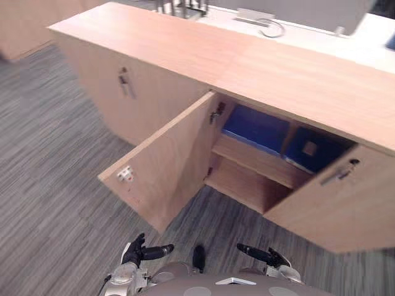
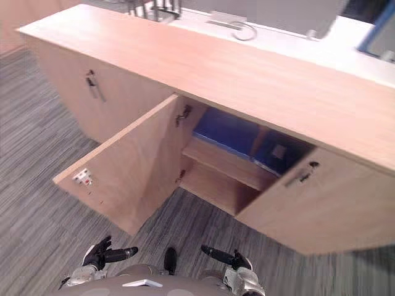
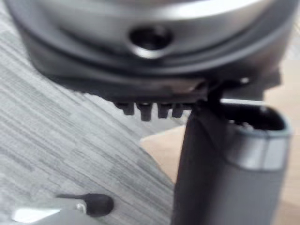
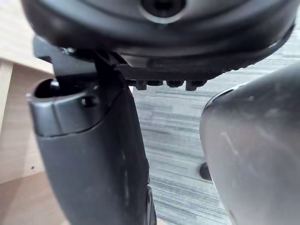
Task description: Walk over to the cabinet, pick up the folder, carry it to the office cabinet, place the folder inside the office cabinet, then close the office cabinet door
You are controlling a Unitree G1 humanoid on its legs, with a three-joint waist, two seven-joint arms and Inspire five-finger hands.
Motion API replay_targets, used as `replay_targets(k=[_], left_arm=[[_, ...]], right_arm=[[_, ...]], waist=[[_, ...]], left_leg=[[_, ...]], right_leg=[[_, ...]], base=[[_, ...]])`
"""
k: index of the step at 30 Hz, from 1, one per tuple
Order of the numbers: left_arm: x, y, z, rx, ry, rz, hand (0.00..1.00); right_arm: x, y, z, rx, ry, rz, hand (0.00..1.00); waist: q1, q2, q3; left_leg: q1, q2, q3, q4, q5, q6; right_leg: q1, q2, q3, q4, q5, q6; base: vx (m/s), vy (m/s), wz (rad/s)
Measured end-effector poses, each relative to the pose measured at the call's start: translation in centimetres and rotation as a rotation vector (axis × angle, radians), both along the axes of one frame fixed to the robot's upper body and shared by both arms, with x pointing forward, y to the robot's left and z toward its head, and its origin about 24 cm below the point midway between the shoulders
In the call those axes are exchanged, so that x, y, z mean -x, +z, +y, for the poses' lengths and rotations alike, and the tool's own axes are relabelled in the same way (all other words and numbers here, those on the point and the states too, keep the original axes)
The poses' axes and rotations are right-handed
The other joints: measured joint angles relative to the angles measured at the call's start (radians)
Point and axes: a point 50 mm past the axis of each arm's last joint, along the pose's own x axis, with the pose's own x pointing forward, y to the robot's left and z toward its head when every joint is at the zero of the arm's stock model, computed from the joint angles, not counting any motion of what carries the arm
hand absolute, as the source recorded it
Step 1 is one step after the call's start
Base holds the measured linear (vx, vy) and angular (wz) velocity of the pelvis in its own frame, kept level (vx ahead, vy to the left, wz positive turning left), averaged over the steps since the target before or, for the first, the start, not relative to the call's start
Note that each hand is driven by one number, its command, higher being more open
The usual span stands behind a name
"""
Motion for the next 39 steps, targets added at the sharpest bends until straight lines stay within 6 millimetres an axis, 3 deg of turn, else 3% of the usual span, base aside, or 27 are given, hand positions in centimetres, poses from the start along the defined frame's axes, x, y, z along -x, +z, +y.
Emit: replay_targets(k=[5, 11, 14, 16, 17, 18, 19, 20, 21, 22, 23, 24, 25, 26, 28, 30, 31, 32, 34, 35, 39], left_arm=[[2.9, -0.8, 0.3, 0.03, 0.155, 0.074, 1.0], [3.8, -0.7, 0.9, 0.068, 0.335, 0.051, 1.0], [3.8, -0.7, 0.9, 0.089, 0.398, 0.038, 1.0], [3.7, -0.7, 1.0, 0.107, 0.453, 0.02, 1.0], [3.9, -0.7, 1.2, 0.119, 0.509, 0.01, 1.0], [4.0, -0.7, 1.1, 0.129, 0.538, 0.007, 1.0], [4.2, -0.9, 0.7, 0.149, 0.566, 0.013, 1.0], [4.5, -1.0, 0.3, 0.172, 0.579, 0.025, 1.0], [4.2, -0.9, 0.6, 0.168, 0.561, 0.018, 1.0], [3.4, -0.4, 2.4, 0.138, 0.554, -0.015, 1.0], [3.0, -0.3, 2.7, 0.136, 0.559, -0.026, 1.0], [2.9, -0.3, 2.6, 0.155, 0.604, -0.04, 1.0], [2.3, -0.2, 2.6, 0.166, 0.616, -0.056, 1.0], [0.6, 0.5, 3.1, 0.179, 0.631, -0.132, 1.0], [-1.1, 1.6, 4.0, 0.177, 0.631, -0.23, 1.0], [-3.6, 3.9, 5.7, 0.144, 0.594, -0.371, 1.0], [-4.3, 4.5, 6.1, 0.138, 0.581, -0.407, 1.0], [-5.7, 5.8, 6.6, 0.123, 0.553, -0.474, 1.0], [-6.6, 7.4, 7.8, 0.081, 0.537, -0.546, 1.0], [-7.0, 8.4, 8.6, 0.026, 0.51, -0.578, 1.0], [-7.2, 10.6, 9.5, -0.15, 0.395, -0.593, 1.0]], right_arm=[[0.7, -0.2, 0.6, -0.026, -0.047, 0.002, 1.0], [1.3, -0.3, 1.1, -0.043, -0.068, 0.01, 1.0], [1.3, -0.3, 1.1, -0.045, -0.071, 0.01, 1.0], [1.5, -0.4, 1.2, -0.063, -0.121, 0.005, 1.0], [1.8, -0.4, 1.2, -0.068, -0.151, 0.004, 1.0], [2.0, -0.4, 1.0, -0.065, -0.175, 0.001, 1.0], [2.3, -0.3, 0.2, -0.06, -0.233, -0.005, 1.0], [3.0, -0.3, -0.8, -0.051, -0.291, 0.002, 1.0], [3.7, -0.4, -0.8, -0.058, -0.313, 0.017, 1.0], [4.9, -0.8, 0.1, -0.09, -0.362, 0.043, 1.0], [5.7, -0.8, -0.3, -0.09, -0.414, 0.059, 1.0], [6.9, -0.7, -1.7, -0.069, -0.498, 0.082, 1.0], [7.7, -0.7, -2.1, -0.066, -0.538, 0.103, 1.0], [9.9, -0.8, -2.3, -0.077, -0.61, 0.174, 1.0], [11.8, -0.9, -1.9, -0.099, -0.679, 0.221, 1.0], [12.6, -0.9, -1.6, -0.122, -0.744, 0.235, 1.0], [12.6, -0.9, -1.8, -0.12, -0.744, 0.229, 1.0], [12.7, -0.8, -2.0, -0.12, -0.755, 0.219, 1.0], [12.6, -0.7, -2.5, -0.111, -0.761, 0.201, 1.0], [12.6, -0.7, -2.4, -0.123, -0.758, 0.196, 1.0], [13.1, -0.6, -2.2, -0.154, -0.774, 0.182, 1.0]], waist=[[0.01, -0.002, -0.024], [0.022, -0.031, -0.027], [0.02, -0.03, -0.026], [0.01, -0.03, -0.017], [0.009, -0.031, -0.011], [0.008, -0.023, -0.009], [0.01, 0.003, -0.01], [0.007, 0.027, -0.017], [-0.017, 0.014, -0.025], [-0.044, -0.06, -0.045], [-0.04, -0.041, -0.044], [-0.052, 0.016, -0.053], [-0.061, 0.025, -0.053], [-0.07, 0.029, -0.052], [-0.081, 0.024, -0.062], [-0.097, 0.037, -0.083], [-0.094, 0.04, -0.083], [-0.093, 0.062, -0.073], [-0.096, 0.087, -0.074], [-0.095, 0.087, -0.077], [-0.1, 0.108, -0.125]], left_leg=[[0.014, 0.014, -0.102, -0.096, 0.091, -0.019], [0.023, 0.007, -0.193, -0.092, 0.098, -0.018], [-0.001, 0.009, -0.216, -0.073, 0.074, -0.01], [-0.059, 0.065, 0.022, 0.028, -0.014, 0.001], [-0.096, 0.13, 0.222, 0.152, -0.081, 0.033], [-0.12, 0.178, 0.32, 0.228, -0.122, 0.038], [-0.143, 0.229, 0.403, 0.314, -0.182, 0.037], [-0.14, 0.198, 0.358, 0.298, -0.187, 0.012], [-0.126, 0.169, 0.352, 0.244, -0.195, 0.009], [-0.143, 0.174, 0.48, 0.349, -0.278, 0.002], [-0.161, 0.276, 0.505, 0.5, -0.314, 0.012], [-0.157, 0.38, 0.468, 0.502, -0.336, -0.086], [-0.16, 0.353, 0.446, 0.493, -0.331, -0.1], [-0.128, 0.284, 0.43, 0.408, -0.298, -0.078], [-0.104, 0.227, 0.409, 0.318, -0.259, -0.059], [-0.09, 0.18, 0.376, 0.206, -0.195, -0.04], [-0.082, 0.178, 0.373, 0.184, -0.183, -0.037], [-0.052, 0.18, 0.371, 0.143, -0.164, -0.029], [-0.013, 0.184, 0.372, 0.102, -0.15, -0.029], [0.019, 0.182, 0.385, 0.074, -0.14, -0.035], [0.093, 0.171, 0.442, -0.06, -0.089, -0.06]], right_leg=[[0.07, 0.019, -0.118, -0.138, -0.024, 0.005], [0.156, 0.046, -0.219, -0.199, -0.006, 0.01], [0.162, 0.043, -0.286, -0.19, 0.024, 0.01], [0.163, 0.039, -0.33, -0.166, 0.053, -0.01], [0.167, 0.028, -0.348, -0.137, 0.058, -0.017], [0.17, 0.028, -0.359, -0.119, 0.055, -0.021], [0.171, 0.033, -0.377, -0.078, 0.048, -0.023], [0.145, 0.043, -0.352, -0.061, 0.008, -0.048], [0.144, 0.051, -0.346, -0.102, 0.002, -0.057], [0.135, -0.012, -0.356, -0.19, 0.016, -0.08], [0.132, -0.01, -0.382, -0.186, 0.021, -0.034], [0.136, 0.012, -0.407, -0.177, 0.027, -0.015], [0.136, -0.001, -0.418, -0.173, 0.027, -0.002], [0.136, -0.041, -0.447, -0.175, 0.058, 0.011], [0.157, -0.056, -0.484, -0.214, 0.094, 0.004], [0.157, -0.058, -0.514, -0.261, 0.173, 0.017], [0.152, -0.058, -0.512, -0.257, 0.186, 0.015], [0.146, -0.057, -0.506, -0.238, 0.197, 0.009], [0.151, -0.047, -0.495, -0.264, 0.179, -0.01], [0.146, -0.034, -0.476, -0.303, 0.187, -0.009], [0.115, -0.017, -0.421, -0.329, 0.208, 0.003]], base=[[0.06, -0.212, 0.53], [0.07, -0.103, 0.46], [0.02, -0.037, 0.59], [-0.04, 0.042, 0.61], [0.0, 0.083, 0.37], [0.01, 0.098, 0.31], [-0.01, 0.143, 0.28], [-0.03, 0.146, 0.49], [0.01, 0.139, 0.9], [0.02, 0.042, 0.78], [0.07, 0.089, 0.56], [0.06, 0.15, 0.28], [0.1, 0.317, 0.6], [0.07, 0.29, 0.68], [0.07, 0.195, 0.64], [0.1, 0.144, 0.54], [0.06, 0.122, 0.22], [0.02, 0.079, 0.03], [0.0, 0.008, -0.08], [-0.03, -0.068, -0.2], [-0.03, -0.106, -0.52]])
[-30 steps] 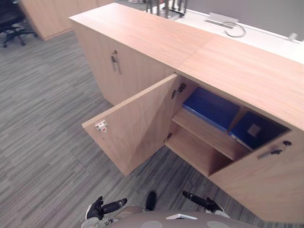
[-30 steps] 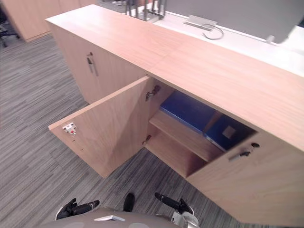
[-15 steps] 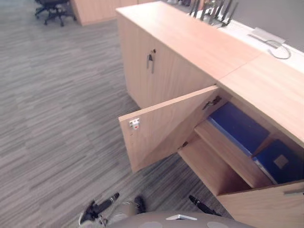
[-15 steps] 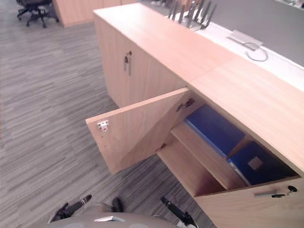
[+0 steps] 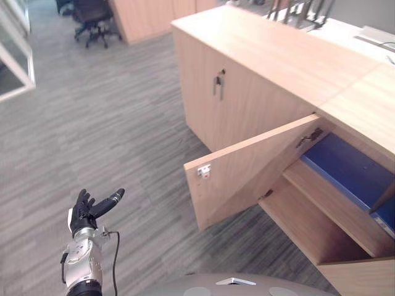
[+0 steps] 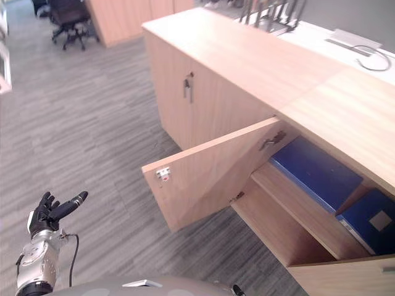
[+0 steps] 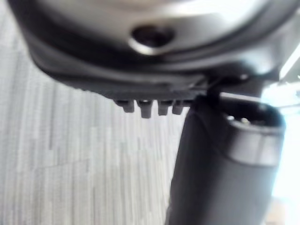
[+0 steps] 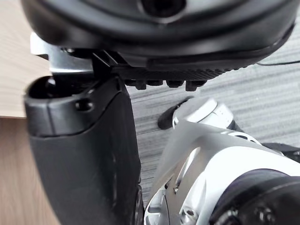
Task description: Walk over to the cabinet, pick up the folder, carry it to the office cabinet, place the folder inside the office cabinet, then close the office cabinet door
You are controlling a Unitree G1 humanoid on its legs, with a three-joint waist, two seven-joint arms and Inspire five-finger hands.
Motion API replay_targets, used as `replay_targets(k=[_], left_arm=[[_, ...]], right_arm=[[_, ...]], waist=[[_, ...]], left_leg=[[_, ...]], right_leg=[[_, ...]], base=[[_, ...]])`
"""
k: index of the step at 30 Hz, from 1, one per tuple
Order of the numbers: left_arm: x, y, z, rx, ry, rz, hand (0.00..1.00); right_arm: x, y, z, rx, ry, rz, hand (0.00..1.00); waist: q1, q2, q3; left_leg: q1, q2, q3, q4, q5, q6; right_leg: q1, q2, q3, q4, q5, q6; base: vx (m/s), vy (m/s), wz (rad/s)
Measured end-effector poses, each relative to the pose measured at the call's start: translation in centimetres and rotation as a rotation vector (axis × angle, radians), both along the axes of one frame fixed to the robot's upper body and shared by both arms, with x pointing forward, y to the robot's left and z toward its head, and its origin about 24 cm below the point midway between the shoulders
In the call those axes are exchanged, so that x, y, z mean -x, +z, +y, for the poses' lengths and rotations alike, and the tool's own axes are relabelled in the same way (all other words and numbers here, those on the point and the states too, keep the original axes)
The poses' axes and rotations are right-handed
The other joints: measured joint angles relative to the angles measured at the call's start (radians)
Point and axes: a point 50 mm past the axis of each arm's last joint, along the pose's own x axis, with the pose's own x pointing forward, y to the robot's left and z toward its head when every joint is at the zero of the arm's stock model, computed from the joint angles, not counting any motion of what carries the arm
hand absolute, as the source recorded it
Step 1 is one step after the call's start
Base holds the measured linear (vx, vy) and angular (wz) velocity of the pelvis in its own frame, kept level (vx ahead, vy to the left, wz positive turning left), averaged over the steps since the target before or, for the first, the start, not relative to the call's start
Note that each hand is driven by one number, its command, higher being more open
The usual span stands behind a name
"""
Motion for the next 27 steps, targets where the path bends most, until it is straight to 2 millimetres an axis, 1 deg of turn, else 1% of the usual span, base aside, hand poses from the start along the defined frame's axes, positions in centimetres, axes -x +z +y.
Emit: replay_targets(k=[1, 2, 3, 4, 5, 7, 8, 9, 10, 11, 13, 14, 15, 16, 18, 19, 20, 21, 23, 24, 25, 26, 27], left_arm=[[-0.5, 0.8, 0.0, -0.065, -0.033, 0.001, 1.0], [-1.1, 1.6, 0.0, -0.147, -0.068, 0.012, 1.0], [-1.4, 2.0, -0.1, -0.189, -0.086, 0.02, 1.0], [-2.4, 2.5, -0.3, -0.247, -0.122, 0.026, 1.0], [-3.6, 3.1, -0.8, -0.303, -0.177, 0.027, 1.0], [-5.3, 3.9, -1.8, -0.394, -0.278, 0.035, 1.0], [-6.8, 4.6, -2.9, -0.494, -0.386, 0.046, 1.0], [-7.3, 4.8, -3.3, -0.531, -0.427, 0.049, 1.0], [-8.0, 5.1, -4.1, -0.593, -0.501, 0.057, 1.0], [-8.3, 5.0, -4.5, -0.622, -0.537, 0.066, 1.0], [-8.9, 4.0, -6.6, -0.711, -0.704, 0.118, 1.0], [-9.0, 3.6, -7.3, -0.727, -0.754, 0.135, 1.0], [-8.9, 2.6, -9.3, -0.755, -0.873, 0.159, 1.0], [-8.8, 2.3, -9.9, -0.774, -0.914, 0.166, 1.0], [-8.4, 1.6, -11.6, -0.852, -1.061, 0.191, 1.0], [-8.3, 1.4, -12.1, -0.86, -1.105, 0.195, 1.0], [-8.0, 0.9, -13.5, -0.864, -1.194, 0.196, 1.0], [-7.8, 0.7, -14.3, -0.866, -1.242, 0.192, 1.0], [-6.7, -0.4, -17.8, -0.878, -1.458, 0.176, 1.0], [-6.4, -0.7, -18.6, -0.875, -1.515, 0.174, 1.0], [-5.8, -1.1, -20.2, -0.862, -1.615, 0.163, 1.0], [-5.2, -1.6, -21.8, -0.843, -1.686, 0.156, 1.0], [-4.9, -1.8, -22.5, -0.825, -1.698, 0.154, 1.0]], right_arm=[[0.2, 0.0, -0.1, 0.003, -0.02, -0.001, 1.0], [0.4, 0.1, -0.1, 0.0, -0.033, -0.001, 1.0], [0.5, 0.1, -0.2, 0.002, -0.034, -0.003, 1.0], [0.5, 0.2, -0.5, 0.013, -0.036, -0.014, 1.0], [0.7, 0.2, -0.4, 0.012, -0.034, -0.016, 1.0], [0.7, 0.3, -0.5, 0.012, -0.029, -0.02, 1.0], [0.6, 0.2, -0.4, 0.0, 0.011, -0.02, 1.0], [0.6, 0.2, -0.3, -0.003, 0.027, -0.019, 1.0], [0.4, 0.2, -0.3, -0.011, 0.091, -0.014, 1.0], [0.2, 0.2, -0.5, -0.007, 0.143, -0.013, 1.0], [-1.0, 0.5, -1.6, 0.027, 0.371, -0.015, 1.0], [-1.4, 0.6, -2.0, 0.037, 0.431, -0.011, 1.0], [-2.1, 0.8, -2.6, 0.057, 0.575, -0.004, 1.0], [-2.3, 0.9, -2.8, 0.066, 0.621, -0.003, 1.0], [-3.0, 1.3, -3.9, 0.084, 0.822, 0.024, 1.0], [-3.1, 1.4, -4.2, 0.086, 0.883, 0.037, 1.0], [-3.4, 1.5, -4.4, 0.074, 1.024, 0.069, 1.0], [-3.4, 1.4, -4.4, 0.065, 1.077, 0.079, 1.0], [-4.2, 1.4, -4.1, 0.056, 1.224, 0.079, 1.0], [-4.6, 1.5, -4.2, 0.063, 1.284, 0.079, 1.0], [-5.4, 1.6, -4.0, 0.07, 1.462, 0.089, 1.0], [-5.9, 1.4, -3.2, 0.036, 1.74, 0.126, 1.0], [-5.6, 1.3, -2.6, 0.001, 1.865, 0.139, 1.0]], waist=[[-0.005, 0.009, -0.005], [-0.016, 0.014, -0.009], [-0.022, 0.016, -0.008], [-0.026, 0.016, -0.007], [-0.028, 0.011, -0.007], [-0.026, 0.006, -0.005], [-0.028, 0.005, -0.002], [-0.031, -0.001, 0.002], [-0.039, -0.008, 0.007], [-0.046, -0.012, 0.009], [-0.07, -0.025, 0.017], [-0.076, -0.029, 0.02], [-0.085, -0.039, 0.028], [-0.092, -0.044, 0.031], [-0.096, -0.053, 0.039], [-0.097, -0.054, 0.041], [-0.097, -0.056, 0.042], [-0.097, -0.058, 0.044], [-0.11, -0.065, 0.05], [-0.112, -0.066, 0.053], [-0.123, -0.072, 0.059], [-0.134, -0.078, 0.066], [-0.133, -0.08, 0.069]], left_leg=[[0.013, -0.001, 0.013, -0.034, 0.017, -0.002], [0.02, 0.001, 0.023, -0.034, 0.017, -0.002], [0.026, 0.005, 0.027, -0.034, 0.017, -0.003], [0.04, 0.009, 0.032, -0.034, 0.017, -0.004], [0.048, 0.011, 0.038, -0.034, 0.017, -0.007], [0.048, 0.011, 0.05, -0.036, 0.018, -0.009], [0.046, 0.01, 0.06, -0.037, 0.02, -0.012], [0.046, 0.01, 0.064, -0.037, 0.021, -0.012], [0.046, 0.01, 0.073, -0.037, 0.022, -0.014], [0.046, 0.009, 0.078, -0.037, 0.022, -0.014], [0.046, 0.007, 0.103, -0.037, 0.022, -0.014], [0.045, 0.007, 0.108, -0.037, 0.022, -0.014], [0.045, 0.007, 0.116, -0.037, 0.022, -0.014], [0.045, 0.008, 0.12, -0.037, 0.022, -0.014], [0.045, 0.008, 0.128, -0.037, 0.022, -0.015], [0.044, 0.008, 0.128, -0.037, 0.021, -0.015], [0.044, 0.007, 0.129, -0.036, 0.02, -0.017], [0.044, 0.007, 0.13, -0.036, 0.02, -0.017], [0.045, 0.008, 0.141, -0.033, 0.019, -0.019], [0.045, 0.008, 0.144, -0.033, 0.019, -0.019], [0.047, 0.009, 0.152, -0.033, 0.019, -0.019], [0.051, 0.011, 0.157, -0.032, 0.019, -0.019], [0.054, 0.013, 0.159, -0.032, 0.018, -0.021]], right_leg=[[0.001, 0.009, 0.01, -0.012, 0.0, 0.0], [0.002, 0.013, 0.018, -0.015, 0.0, 0.0], [0.004, 0.01, 0.024, -0.015, -0.001, -0.002], [0.01, 0.012, 0.028, -0.013, -0.002, -0.004], [0.015, 0.013, 0.035, -0.013, -0.004, -0.007], [0.008, 0.013, 0.05, -0.012, -0.005, -0.008], [0.0, 0.012, 0.057, -0.012, -0.005, -0.008], [-0.002, 0.012, 0.059, -0.012, -0.005, -0.008], [-0.008, 0.013, 0.065, -0.012, -0.005, -0.009], [-0.012, 0.013, 0.071, -0.012, -0.005, -0.009], [-0.025, 0.012, 0.083, -0.012, -0.006, -0.008], [-0.028, 0.011, 0.083, -0.012, -0.006, -0.008], [-0.032, 0.011, 0.086, -0.012, -0.006, -0.008], [-0.034, 0.012, 0.089, -0.012, -0.006, -0.008], [-0.04, 0.012, 0.1, -0.011, -0.006, -0.008], [-0.041, 0.011, 0.101, -0.011, -0.006, -0.008], [-0.041, 0.011, 0.102, -0.01, -0.006, -0.008], [-0.042, 0.011, 0.103, -0.01, -0.006, -0.008], [-0.046, 0.011, 0.109, -0.01, -0.005, -0.008], [-0.047, 0.011, 0.11, -0.01, -0.005, -0.008], [-0.049, 0.012, 0.119, -0.008, -0.005, -0.008], [-0.049, 0.013, 0.125, -0.005, -0.005, -0.008], [-0.049, 0.015, 0.129, -0.002, -0.005, -0.008]], base=[[-0.04, -0.097, -0.41], [-0.04, -0.106, -0.31], [-0.05, -0.087, -0.22], [-0.04, -0.064, -0.17], [-0.05, -0.054, -0.16], [-0.07, -0.042, -0.2], [-0.08, -0.032, -0.22], [-0.09, -0.032, -0.24], [-0.08, -0.03, -0.19], [-0.09, -0.029, -0.28], [-0.07, -0.016, -0.32], [-0.04, -0.012, -0.27], [-0.04, -0.016, -0.17], [-0.04, -0.024, -0.17], [-0.02, -0.02, -0.09], [0.0, 0.0, 0.0], [0.0, 0.0, 0.0], [0.0, 0.0, 0.0], [0.01, -0.016, -0.11], [0.0, -0.019, -0.16], [0.0, -0.019, -0.15], [0.0, -0.02, -0.14], [0.0, -0.026, -0.08]])
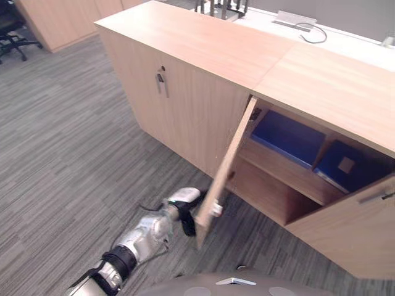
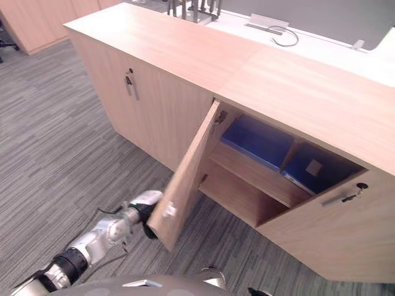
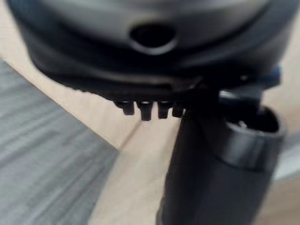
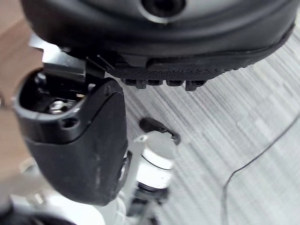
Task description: Walk over to the cabinet, pick up the folder, carry it to the office cabinet, place the folder inside the office cabinet, then close the office cabinet door
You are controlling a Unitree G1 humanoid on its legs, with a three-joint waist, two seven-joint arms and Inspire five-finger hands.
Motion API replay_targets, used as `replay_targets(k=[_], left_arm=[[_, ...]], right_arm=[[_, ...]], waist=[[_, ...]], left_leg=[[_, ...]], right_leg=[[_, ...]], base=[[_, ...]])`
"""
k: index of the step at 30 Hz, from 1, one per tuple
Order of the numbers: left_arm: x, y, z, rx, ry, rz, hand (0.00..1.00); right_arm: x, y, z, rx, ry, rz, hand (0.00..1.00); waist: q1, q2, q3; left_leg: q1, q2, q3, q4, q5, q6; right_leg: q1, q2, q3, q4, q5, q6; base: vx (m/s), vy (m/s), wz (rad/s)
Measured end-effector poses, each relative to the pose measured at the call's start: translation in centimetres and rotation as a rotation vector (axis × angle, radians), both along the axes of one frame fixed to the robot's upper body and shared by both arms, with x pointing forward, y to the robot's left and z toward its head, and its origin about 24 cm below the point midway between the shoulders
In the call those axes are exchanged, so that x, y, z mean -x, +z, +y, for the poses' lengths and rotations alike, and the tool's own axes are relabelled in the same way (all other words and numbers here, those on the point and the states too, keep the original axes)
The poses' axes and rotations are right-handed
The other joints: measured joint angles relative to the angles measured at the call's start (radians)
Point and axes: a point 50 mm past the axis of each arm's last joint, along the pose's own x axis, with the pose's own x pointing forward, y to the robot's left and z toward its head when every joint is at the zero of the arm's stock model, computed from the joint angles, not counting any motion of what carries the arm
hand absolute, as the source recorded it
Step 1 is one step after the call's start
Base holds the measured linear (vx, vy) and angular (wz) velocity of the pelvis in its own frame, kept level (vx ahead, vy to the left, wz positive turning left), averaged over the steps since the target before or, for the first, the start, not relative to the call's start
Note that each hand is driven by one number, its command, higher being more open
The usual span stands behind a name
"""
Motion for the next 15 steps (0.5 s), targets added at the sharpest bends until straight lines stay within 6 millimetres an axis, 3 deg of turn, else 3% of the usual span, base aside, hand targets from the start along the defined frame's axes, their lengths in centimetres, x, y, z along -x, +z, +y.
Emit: replay_targets(k=[1, 4, 5, 8, 11, 12, 15], left_arm=[[0.4, -0.2, -0.9, 0.015, -0.019, 0.018, 1.0], [2.5, -0.5, -4.6, 0.055, -0.149, 0.065, 1.0], [3.6, -0.4, -6.3, 0.084, -0.224, 0.086, 1.0], [4.1, 0.2, -8.2, 0.115, -0.317, 0.094, 1.0], [3.5, 0.5, -8.1, 0.111, -0.331, 0.103, 1.0], [3.5, 0.5, -8.2, 0.12, -0.33, 0.12, 1.0], [3.5, 0.5, -8.1, 0.129, -0.321, 0.146, 1.0]], right_arm=[[0.8, -0.3, 1.2, -0.039, 0.149, 0.057, 1.0], [5.7, -0.6, 6.1, -0.238, 0.486, 0.24, 1.0], [8.6, -0.1, 8.8, -0.362, 0.612, 0.325, 1.0], [13.0, 1.9, 13.7, -0.643, 0.703, 0.449, 1.0], [14.3, 4.1, 17.2, -0.863, 0.732, 0.477, 1.0], [14.2, 4.9, 18.2, -0.964, 0.657, 0.492, 1.0], [13.9, 5.5, 19.0, -1.069, 0.522, 0.516, 1.0]], waist=[[0.001, 0.0, 0.002], [-0.001, 0.007, 0.017], [-0.005, 0.015, 0.014], [-0.015, 0.014, 0.018], [-0.004, 0.004, 0.023], [0.003, 0.002, 0.024], [0.003, 0.001, 0.026]], left_leg=[[0.004, 0.005, 0.001, 0.0, -0.002, -0.003], [0.027, 0.021, 0.004, 0.0, -0.012, -0.02], [0.034, 0.023, 0.009, 0.0, -0.017, -0.026], [0.044, 0.026, 0.018, 0.0, -0.021, -0.031], [0.04, 0.023, 0.019, -0.005, -0.032, -0.037], [0.034, 0.021, 0.019, -0.004, -0.032, -0.036], [0.027, 0.014, 0.009, -0.002, -0.015, -0.019]], right_leg=[[0.0, 0.003, 0.003, 0.006, 0.0, 0.0], [0.006, 0.013, 0.005, 0.032, 0.003, -0.006], [0.016, 0.013, 0.006, 0.035, 0.003, -0.006], [0.016, 0.013, 0.011, 0.048, 0.003, -0.006], [0.001, 0.007, 0.029, 0.049, -0.001, -0.01], [-0.01, 0.005, 0.031, 0.059, -0.005, -0.016], [-0.013, 0.004, 0.026, 0.063, -0.005, -0.016]], base=[[0.01, -0.034, -0.05], [0.03, -0.03, -0.1], [0.04, -0.005, -0.13], [0.0, -0.012, -0.12], [-0.08, -0.002, -0.06], [-0.08, 0.011, -0.01], [-0.04, -0.018, 0.09]])
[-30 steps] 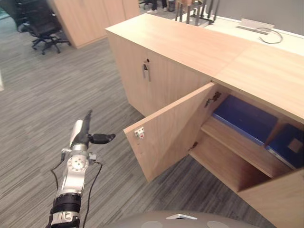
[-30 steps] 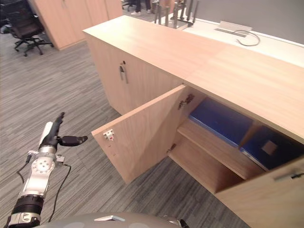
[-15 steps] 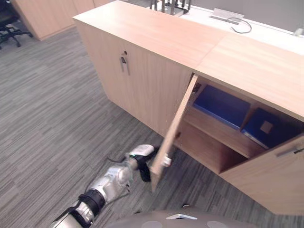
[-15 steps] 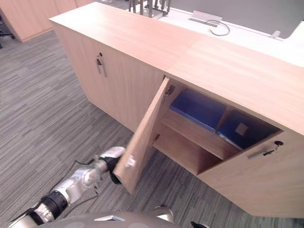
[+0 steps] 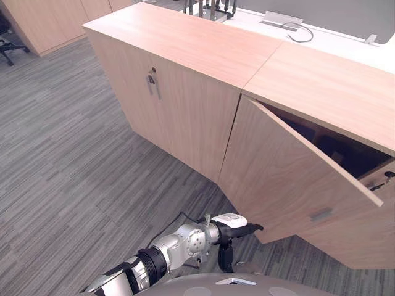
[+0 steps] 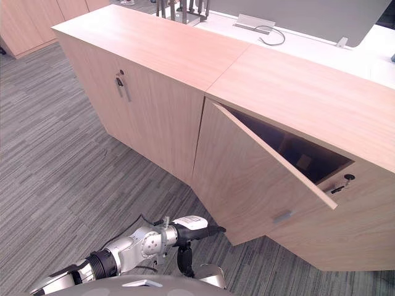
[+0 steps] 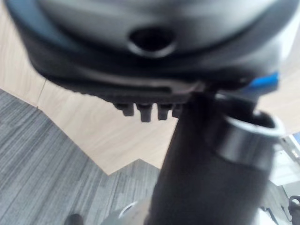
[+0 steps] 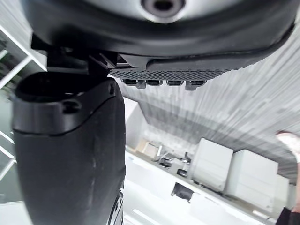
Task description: Walk over to the cabinet, pick up the folder, carry it to the office cabinet, place the folder inside the office cabinet, then close the office cabinet door
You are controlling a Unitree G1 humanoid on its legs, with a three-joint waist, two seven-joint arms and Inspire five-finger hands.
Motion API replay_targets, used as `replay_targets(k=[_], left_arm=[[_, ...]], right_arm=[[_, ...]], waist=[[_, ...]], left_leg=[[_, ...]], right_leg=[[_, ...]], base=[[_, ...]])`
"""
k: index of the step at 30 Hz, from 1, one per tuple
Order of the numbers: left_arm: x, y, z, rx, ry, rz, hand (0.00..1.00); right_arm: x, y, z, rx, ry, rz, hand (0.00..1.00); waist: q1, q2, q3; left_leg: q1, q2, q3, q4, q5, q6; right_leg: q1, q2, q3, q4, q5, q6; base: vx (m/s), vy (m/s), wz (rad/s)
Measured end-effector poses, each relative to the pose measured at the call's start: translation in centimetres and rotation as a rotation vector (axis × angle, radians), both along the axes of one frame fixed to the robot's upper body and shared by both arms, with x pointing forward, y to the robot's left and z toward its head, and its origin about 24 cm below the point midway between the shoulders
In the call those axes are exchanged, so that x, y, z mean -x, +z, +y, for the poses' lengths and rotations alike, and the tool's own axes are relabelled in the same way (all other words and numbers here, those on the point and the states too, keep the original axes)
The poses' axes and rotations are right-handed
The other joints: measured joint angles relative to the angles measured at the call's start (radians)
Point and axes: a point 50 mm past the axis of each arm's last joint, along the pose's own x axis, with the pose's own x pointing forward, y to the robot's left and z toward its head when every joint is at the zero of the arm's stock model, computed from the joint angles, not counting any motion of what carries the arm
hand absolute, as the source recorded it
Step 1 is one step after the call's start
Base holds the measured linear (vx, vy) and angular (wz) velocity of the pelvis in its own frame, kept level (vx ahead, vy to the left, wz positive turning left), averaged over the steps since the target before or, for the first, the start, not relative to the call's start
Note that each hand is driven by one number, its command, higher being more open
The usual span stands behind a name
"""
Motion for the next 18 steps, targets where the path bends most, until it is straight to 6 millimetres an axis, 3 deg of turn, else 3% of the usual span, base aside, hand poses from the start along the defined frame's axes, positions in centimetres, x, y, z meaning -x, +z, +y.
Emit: replay_targets(k=[6, 9, 11, 13, 15, 16, 17, 18], left_arm=[[-0.3, -0.7, 0.9, -0.003, 0.083, 0.065, 1.0], [-0.8, -3.3, 4.3, 0.031, 0.417, 0.256, 1.0], [-0.4, -5.9, 8.7, 0.049, 0.785, 0.406, 1.0], [1.5, -8.1, 13.7, 0.059, 1.188, 0.551, 1.0], [5.3, -9.7, 19.2, 0.085, 1.692, 0.686, 1.0], [7.8, -10.0, 22.0, 0.099, 1.909, 0.719, 1.0], [10.3, -10.0, 24.0, 0.145, 2.113, 0.742, 1.0], [11.3, -10.0, 24.7, 0.175, 2.203, 0.747, 1.0]], right_arm=[[0.9, -1.2, -1.9, 0.122, 0.035, 0.008, 1.0], [1.4, -2.3, -4.2, 0.268, 0.038, 0.015, 1.0], [0.9, -3.6, -6.4, 0.429, -0.025, 0.016, 1.0], [-1.0, -4.7, -8.1, 0.565, -0.143, -0.014, 1.0], [-3.9, -5.9, -9.7, 0.69, -0.206, -0.169, 1.0], [-5.9, -6.3, -10.5, 0.738, -0.223, -0.262, 1.0], [-7.8, -6.6, -11.3, 0.785, -0.236, -0.356, 1.0], [-8.6, -6.7, -11.7, 0.808, -0.245, -0.397, 1.0]], waist=[[0.017, -0.004, -0.001], [0.021, -0.009, -0.002], [0.019, -0.018, -0.005], [0.023, -0.037, -0.01], [0.027, -0.057, -0.005], [0.033, -0.06, -0.006], [0.056, -0.052, -0.005], [0.07, -0.044, -0.003]], left_leg=[[-0.002, -0.004, -0.014, 0.001, 0.003, 0.004], [-0.006, -0.001, -0.011, 0.001, 0.004, 0.002], [-0.013, 0.004, -0.001, 0.002, 0.005, 0.0], [-0.025, 0.018, 0.019, 0.015, 0.003, -0.006], [-0.044, 0.06, 0.046, 0.113, -0.041, -0.022], [-0.069, 0.106, 0.058, 0.221, -0.096, -0.034], [-0.095, 0.163, 0.061, 0.34, -0.153, -0.044], [-0.109, 0.191, 0.053, 0.399, -0.176, -0.047]], right_leg=[[0.01, -0.002, -0.01, -0.007, -0.001, -0.002], [0.012, 0.005, 0.0, -0.028, -0.002, -0.003], [0.007, 0.012, 0.011, -0.04, -0.007, -0.001], [-0.008, 0.025, 0.037, -0.041, -0.01, -0.003], [-0.005, 0.041, 0.063, -0.05, -0.01, -0.003], [0.002, 0.058, 0.077, -0.051, -0.015, -0.01], [0.008, 0.077, 0.093, -0.05, -0.024, -0.021], [0.012, 0.089, 0.102, -0.05, -0.028, -0.024]], base=[[-0.01, -0.004, 0.07], [-0.01, -0.031, -0.05], [-0.02, -0.049, -0.16], [0.01, -0.072, -0.29], [0.02, -0.112, -0.45], [0.02, -0.146, -0.58], [0.01, -0.138, -0.58], [0.03, -0.114, -0.5]])
